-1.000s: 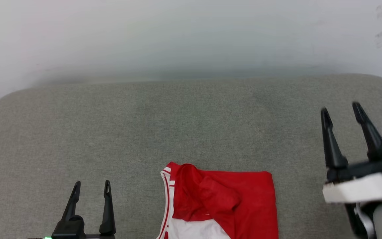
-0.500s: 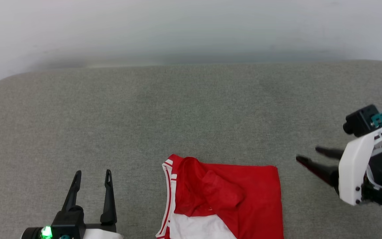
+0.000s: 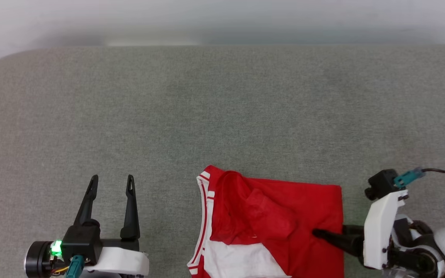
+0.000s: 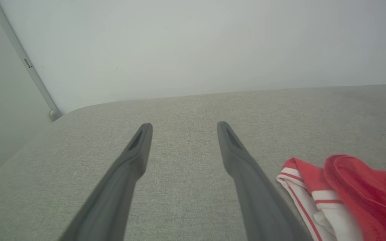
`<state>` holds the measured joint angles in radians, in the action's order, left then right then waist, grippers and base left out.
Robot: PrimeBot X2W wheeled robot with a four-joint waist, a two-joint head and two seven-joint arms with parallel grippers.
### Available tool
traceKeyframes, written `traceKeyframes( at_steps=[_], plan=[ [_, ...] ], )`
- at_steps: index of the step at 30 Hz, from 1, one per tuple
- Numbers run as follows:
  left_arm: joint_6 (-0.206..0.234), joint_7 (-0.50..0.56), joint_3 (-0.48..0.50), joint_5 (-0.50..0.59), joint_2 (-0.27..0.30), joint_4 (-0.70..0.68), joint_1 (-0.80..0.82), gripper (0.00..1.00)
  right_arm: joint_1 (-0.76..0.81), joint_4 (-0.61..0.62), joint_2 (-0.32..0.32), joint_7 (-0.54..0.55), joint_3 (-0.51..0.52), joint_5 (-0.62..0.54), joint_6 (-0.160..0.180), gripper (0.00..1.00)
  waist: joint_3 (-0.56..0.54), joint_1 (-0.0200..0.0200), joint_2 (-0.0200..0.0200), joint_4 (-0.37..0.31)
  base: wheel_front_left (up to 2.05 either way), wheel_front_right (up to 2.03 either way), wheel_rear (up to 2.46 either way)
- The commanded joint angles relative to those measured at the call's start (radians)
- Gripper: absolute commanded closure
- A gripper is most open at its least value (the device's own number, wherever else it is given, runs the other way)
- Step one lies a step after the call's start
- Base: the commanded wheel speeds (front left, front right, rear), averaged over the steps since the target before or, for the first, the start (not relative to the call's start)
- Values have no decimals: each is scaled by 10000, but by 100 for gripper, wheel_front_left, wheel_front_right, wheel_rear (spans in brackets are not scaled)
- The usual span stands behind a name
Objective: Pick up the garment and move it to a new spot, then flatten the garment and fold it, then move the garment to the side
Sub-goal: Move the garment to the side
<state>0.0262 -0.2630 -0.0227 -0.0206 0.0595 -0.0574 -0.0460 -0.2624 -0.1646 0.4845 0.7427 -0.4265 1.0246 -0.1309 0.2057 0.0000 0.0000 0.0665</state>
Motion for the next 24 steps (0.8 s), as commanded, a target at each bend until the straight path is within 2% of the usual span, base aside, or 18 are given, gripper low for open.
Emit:
traceKeyframes(
  at_steps=[1,10,11,12,18,24],
  plan=[
    [-8,-22,5,63,8,10,149,0,-18,-111,-114,-74,-86,71,4,0,155,0,0,108,0,0,0],
    [10,-22,-146,96,-16,9,410,0,92,-1678,-693,-574,-1597,-223,38,0,553,0,0,370,0,0,0],
    [27,-22,-158,96,-22,4,427,0,63,-1812,-670,-689,-1769,-328,64,54,568,0,0,388,0,0,0],
    [45,-22,-166,94,-23,8,439,0,25,-1894,-672,-816,-1911,-377,64,100,577,0,0,402,0,0,0],
    [113,-22,-213,85,-40,114,302,0,-550,-1809,-382,-1661,-2360,-443,58,100,320,0,0,420,0,0,0],
    [233,-22,-228,49,-53,154,-48,0,-1555,-931,455,-2426,-2701,-689,9,100,-328,0,0,223,0,0,0]
  ],
)
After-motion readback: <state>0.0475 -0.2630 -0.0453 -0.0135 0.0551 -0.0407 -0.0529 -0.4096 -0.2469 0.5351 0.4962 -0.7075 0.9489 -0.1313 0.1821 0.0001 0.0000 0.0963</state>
